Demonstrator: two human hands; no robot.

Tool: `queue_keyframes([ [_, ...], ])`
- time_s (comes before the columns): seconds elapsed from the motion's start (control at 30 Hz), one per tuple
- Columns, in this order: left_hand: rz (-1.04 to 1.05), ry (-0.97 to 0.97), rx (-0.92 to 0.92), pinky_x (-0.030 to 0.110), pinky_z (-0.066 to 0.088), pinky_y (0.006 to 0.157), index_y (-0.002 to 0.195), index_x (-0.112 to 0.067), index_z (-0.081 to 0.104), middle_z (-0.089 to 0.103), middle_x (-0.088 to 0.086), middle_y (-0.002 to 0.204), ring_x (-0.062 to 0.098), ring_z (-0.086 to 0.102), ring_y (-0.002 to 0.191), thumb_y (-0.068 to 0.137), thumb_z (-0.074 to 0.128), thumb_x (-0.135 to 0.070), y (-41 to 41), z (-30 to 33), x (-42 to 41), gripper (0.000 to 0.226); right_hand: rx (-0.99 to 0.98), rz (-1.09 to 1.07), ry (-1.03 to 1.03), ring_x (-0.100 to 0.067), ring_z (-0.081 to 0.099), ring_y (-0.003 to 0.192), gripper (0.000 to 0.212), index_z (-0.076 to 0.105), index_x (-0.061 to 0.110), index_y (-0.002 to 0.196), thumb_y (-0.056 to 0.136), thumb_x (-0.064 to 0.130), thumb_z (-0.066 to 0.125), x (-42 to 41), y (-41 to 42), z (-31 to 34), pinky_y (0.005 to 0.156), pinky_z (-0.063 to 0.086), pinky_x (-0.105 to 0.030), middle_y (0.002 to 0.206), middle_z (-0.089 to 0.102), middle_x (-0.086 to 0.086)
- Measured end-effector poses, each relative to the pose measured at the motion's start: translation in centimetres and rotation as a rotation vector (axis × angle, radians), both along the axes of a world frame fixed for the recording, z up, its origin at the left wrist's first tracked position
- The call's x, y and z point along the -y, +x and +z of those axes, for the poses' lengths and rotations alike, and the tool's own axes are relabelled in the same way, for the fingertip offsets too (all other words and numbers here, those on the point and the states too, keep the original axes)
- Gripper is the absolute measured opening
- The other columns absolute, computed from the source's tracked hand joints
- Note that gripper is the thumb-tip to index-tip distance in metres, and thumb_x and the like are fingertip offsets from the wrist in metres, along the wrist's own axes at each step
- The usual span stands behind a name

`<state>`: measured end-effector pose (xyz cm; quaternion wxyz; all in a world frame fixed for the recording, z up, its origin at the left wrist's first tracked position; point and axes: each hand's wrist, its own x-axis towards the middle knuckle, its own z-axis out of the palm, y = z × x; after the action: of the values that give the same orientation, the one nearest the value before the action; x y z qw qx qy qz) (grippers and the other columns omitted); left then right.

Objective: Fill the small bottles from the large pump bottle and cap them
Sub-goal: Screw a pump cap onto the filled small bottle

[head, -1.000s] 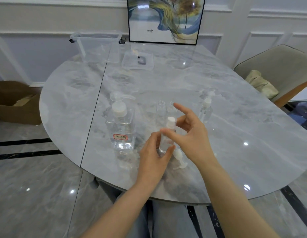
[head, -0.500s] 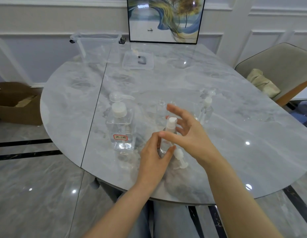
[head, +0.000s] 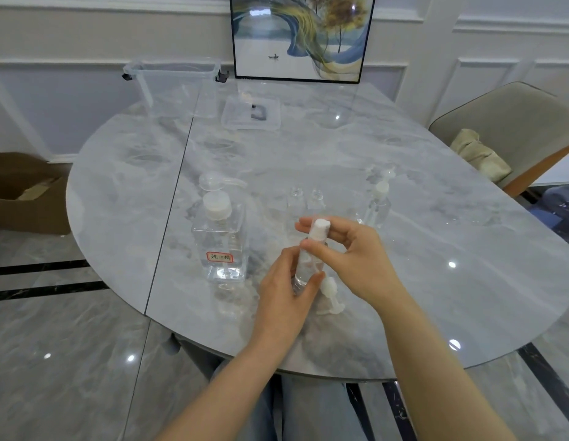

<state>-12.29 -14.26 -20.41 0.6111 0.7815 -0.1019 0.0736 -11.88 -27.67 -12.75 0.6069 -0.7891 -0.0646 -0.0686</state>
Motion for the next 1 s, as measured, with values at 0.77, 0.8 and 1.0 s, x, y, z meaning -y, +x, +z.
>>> queue_keyframes([
  [0.77,-0.039,-0.035,0.031,0.025,0.050,0.070,0.126,-0.033,0.061,0.070,-0.012,0.100,0.013,0.065,0.081,0.096,0.069,-0.024,0.0,0.1,-0.1,0.033,0.065,-0.152,-0.243,0.001,0.066,0.104,0.035,0.076,0.029,0.108,0.076,0.026,0.091,0.2,-0.8,-1.1,0.095,0.054,-0.026,0.103,0.073,0.017],
  [0.8,-0.038,-0.034,0.034,0.022,0.048,0.067,0.128,-0.032,0.062,0.069,-0.013,0.096,0.010,0.062,0.076,0.095,0.070,-0.024,0.1,0.1,-0.1,0.035,0.064,-0.154,-0.253,-0.001,0.067,0.101,0.035,0.076,0.028,0.108,0.076,0.026,0.091,0.3,-0.8,-1.2,0.093,0.055,-0.029,0.103,0.072,0.015],
  [1.0,-0.018,0.003,-0.003,0.023,0.051,0.091,0.140,-0.033,0.056,0.067,-0.017,0.117,-0.003,0.063,0.102,0.088,0.078,-0.026,0.5,-0.5,-0.1,0.057,0.057,-0.173,-0.172,-0.004,0.067,0.094,0.025,0.074,0.019,0.104,0.082,0.022,0.086,1.0,-0.8,0.0,0.079,0.055,-0.017,0.102,0.073,0.008],
])
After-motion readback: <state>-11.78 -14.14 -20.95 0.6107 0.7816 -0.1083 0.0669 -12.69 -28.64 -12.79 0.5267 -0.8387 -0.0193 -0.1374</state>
